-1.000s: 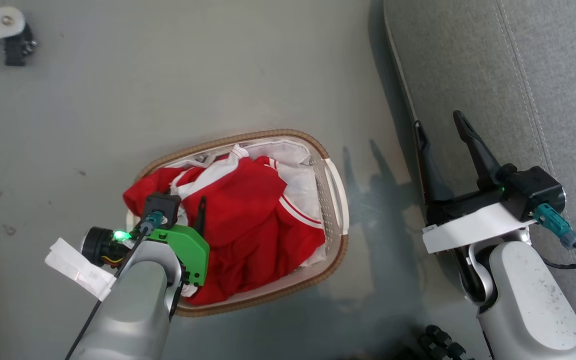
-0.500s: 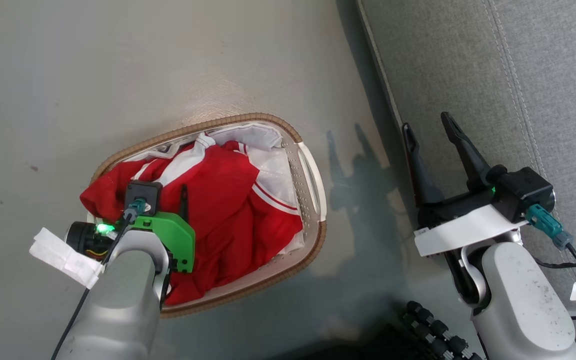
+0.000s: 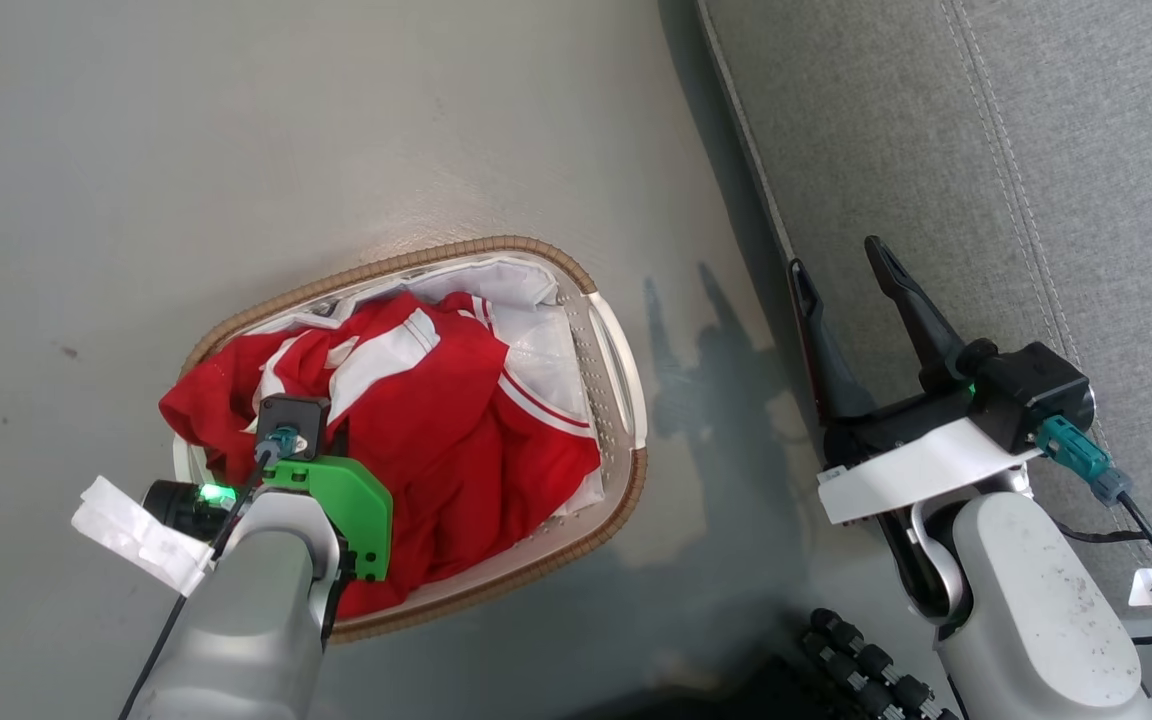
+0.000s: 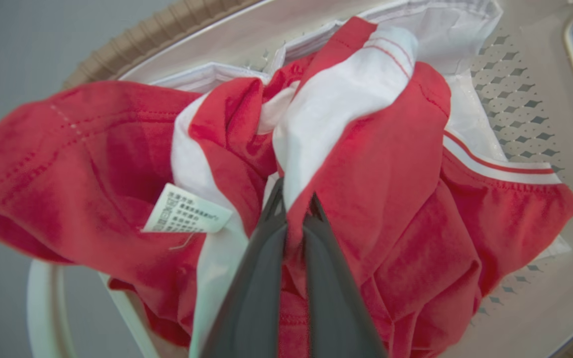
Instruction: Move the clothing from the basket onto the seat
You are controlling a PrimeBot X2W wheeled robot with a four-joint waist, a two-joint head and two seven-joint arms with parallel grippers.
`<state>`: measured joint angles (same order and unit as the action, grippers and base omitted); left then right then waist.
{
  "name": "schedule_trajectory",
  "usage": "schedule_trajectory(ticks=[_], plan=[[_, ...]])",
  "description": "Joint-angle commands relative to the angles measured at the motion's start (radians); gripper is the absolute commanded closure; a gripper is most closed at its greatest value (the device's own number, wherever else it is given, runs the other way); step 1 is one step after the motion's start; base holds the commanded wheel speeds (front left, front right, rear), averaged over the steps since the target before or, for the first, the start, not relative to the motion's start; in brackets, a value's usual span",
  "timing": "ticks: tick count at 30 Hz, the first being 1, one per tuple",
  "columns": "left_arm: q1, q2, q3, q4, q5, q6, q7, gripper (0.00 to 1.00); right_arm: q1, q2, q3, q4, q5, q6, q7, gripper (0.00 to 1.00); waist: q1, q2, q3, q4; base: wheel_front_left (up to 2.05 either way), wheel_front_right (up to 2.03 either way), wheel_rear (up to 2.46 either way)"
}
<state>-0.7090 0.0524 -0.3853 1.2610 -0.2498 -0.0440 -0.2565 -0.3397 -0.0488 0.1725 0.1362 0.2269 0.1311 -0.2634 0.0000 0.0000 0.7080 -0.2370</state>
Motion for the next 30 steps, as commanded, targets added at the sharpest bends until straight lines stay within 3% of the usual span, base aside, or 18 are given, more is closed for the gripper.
schedule_trajectory(ticks=[1,13,30], plan=[[0.013,0.004,-0.001,0.004,-0.009,-0.003,-0.001,1.00,0.007,-0.003,-0.001,0.004,0.000,-0.001,-0.002,0.00,0.0000,0.0000,-0.008,0.003,0.00,0.00,0.00],[0.056,0.000,-0.038,-0.018,-0.029,-0.035,-0.008,1.00,0.025,-0.003,-0.017,0.022,-0.019,-0.001,-0.002,0.00,0.0000,0.0000,-0.092,0.040,0.00,0.00,0.00],[0.143,-0.001,-0.145,-0.301,-0.080,-0.079,-0.008,1.00,0.149,-0.004,-0.087,0.060,-0.091,-0.001,-0.002,0.00,0.0000,0.0000,-0.397,0.145,0.00,0.00,0.00]])
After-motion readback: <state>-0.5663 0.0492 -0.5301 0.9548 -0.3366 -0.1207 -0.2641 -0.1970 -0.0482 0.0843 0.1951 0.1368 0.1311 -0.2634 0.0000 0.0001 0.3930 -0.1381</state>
